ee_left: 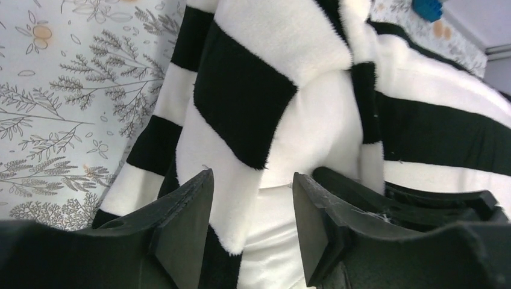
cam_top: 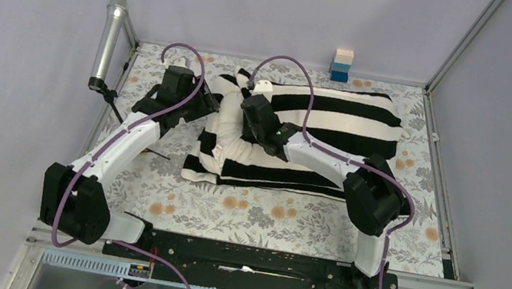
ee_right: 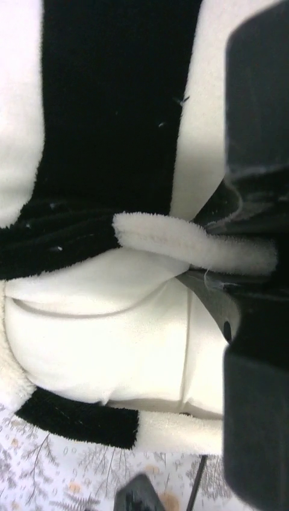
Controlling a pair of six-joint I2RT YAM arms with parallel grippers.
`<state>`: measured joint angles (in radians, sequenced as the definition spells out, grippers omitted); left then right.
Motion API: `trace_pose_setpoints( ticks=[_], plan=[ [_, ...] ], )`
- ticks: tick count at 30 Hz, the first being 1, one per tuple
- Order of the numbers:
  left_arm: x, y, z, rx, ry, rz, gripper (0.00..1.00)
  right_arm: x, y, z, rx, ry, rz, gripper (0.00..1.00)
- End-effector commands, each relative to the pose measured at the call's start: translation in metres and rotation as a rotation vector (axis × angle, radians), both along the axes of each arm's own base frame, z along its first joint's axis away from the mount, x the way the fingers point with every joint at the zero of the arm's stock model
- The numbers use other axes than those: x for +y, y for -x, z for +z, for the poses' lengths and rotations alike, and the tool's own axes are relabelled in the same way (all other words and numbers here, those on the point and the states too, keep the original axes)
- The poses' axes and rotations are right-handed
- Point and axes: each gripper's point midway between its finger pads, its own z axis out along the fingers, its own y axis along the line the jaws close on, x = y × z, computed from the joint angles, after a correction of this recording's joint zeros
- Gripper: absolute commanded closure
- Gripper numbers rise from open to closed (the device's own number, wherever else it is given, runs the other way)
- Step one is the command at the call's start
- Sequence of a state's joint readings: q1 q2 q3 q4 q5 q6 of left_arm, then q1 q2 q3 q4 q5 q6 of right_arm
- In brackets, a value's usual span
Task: Put the pillow into the pillowcase
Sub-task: Stuff the pillow into the pillowcase.
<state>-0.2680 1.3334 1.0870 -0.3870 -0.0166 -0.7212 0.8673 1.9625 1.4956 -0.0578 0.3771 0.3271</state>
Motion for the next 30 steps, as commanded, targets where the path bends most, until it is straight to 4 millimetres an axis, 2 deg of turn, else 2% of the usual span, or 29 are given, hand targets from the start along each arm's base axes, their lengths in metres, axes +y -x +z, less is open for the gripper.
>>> trace_pose_setpoints(
  ticks=[1,5,7,9,14,15,16,17,19,22,24,26,28,30],
  plan=[
    [-0.007,0.000,-0.011,-0.020,-0.038,-0.045,0.46,-0.013,0.058,-0.079,0.243,-0.004,0.030,0.83],
    [-0.018,0.001,-0.013,-0.045,-0.043,-0.088,0.46,-0.014,0.072,-0.096,0.288,-0.030,0.036,0.89],
    [-0.017,0.001,-0.017,-0.037,-0.082,-0.082,0.47,-0.012,0.073,-0.097,0.296,-0.035,0.039,0.92],
    [-0.009,-0.001,-0.024,-0.018,-0.141,-0.046,0.51,-0.010,0.072,-0.095,0.295,-0.041,0.043,0.92],
    [0.018,-0.015,-0.030,-0.032,-0.300,0.050,0.69,-0.008,0.071,-0.086,0.283,-0.040,0.057,0.94],
    [0.019,-0.019,-0.030,-0.026,-0.319,0.053,0.77,-0.007,0.071,-0.085,0.281,-0.043,0.059,0.95],
    [0.019,-0.021,-0.032,-0.013,-0.334,0.047,0.91,-0.008,0.071,-0.084,0.281,-0.044,0.060,0.95],
    [0.017,-0.024,-0.032,-0.012,-0.337,0.038,1.00,-0.008,0.071,-0.084,0.281,-0.042,0.061,0.95],
    [0.011,-0.028,-0.008,-0.067,-0.326,0.030,1.00,-0.010,0.071,-0.088,0.287,-0.024,0.059,0.96],
    [-0.005,-0.027,0.065,-0.222,-0.329,0.027,1.00,-0.012,0.073,-0.098,0.315,0.025,0.061,0.98],
    [-0.026,-0.016,0.109,-0.290,-0.288,-0.023,1.00,-0.012,0.072,-0.106,0.339,0.063,0.065,1.00],
    [-0.057,0.002,0.147,-0.374,-0.243,-0.092,1.00,-0.011,0.068,-0.112,0.348,0.094,0.057,1.00],
    [-0.085,0.019,0.168,-0.410,-0.156,-0.173,1.00,-0.010,0.064,-0.114,0.351,0.111,0.046,1.00],
    [-0.103,0.034,0.169,-0.386,-0.044,-0.224,1.00,-0.006,0.058,-0.113,0.354,0.097,0.046,1.00]
  ],
)
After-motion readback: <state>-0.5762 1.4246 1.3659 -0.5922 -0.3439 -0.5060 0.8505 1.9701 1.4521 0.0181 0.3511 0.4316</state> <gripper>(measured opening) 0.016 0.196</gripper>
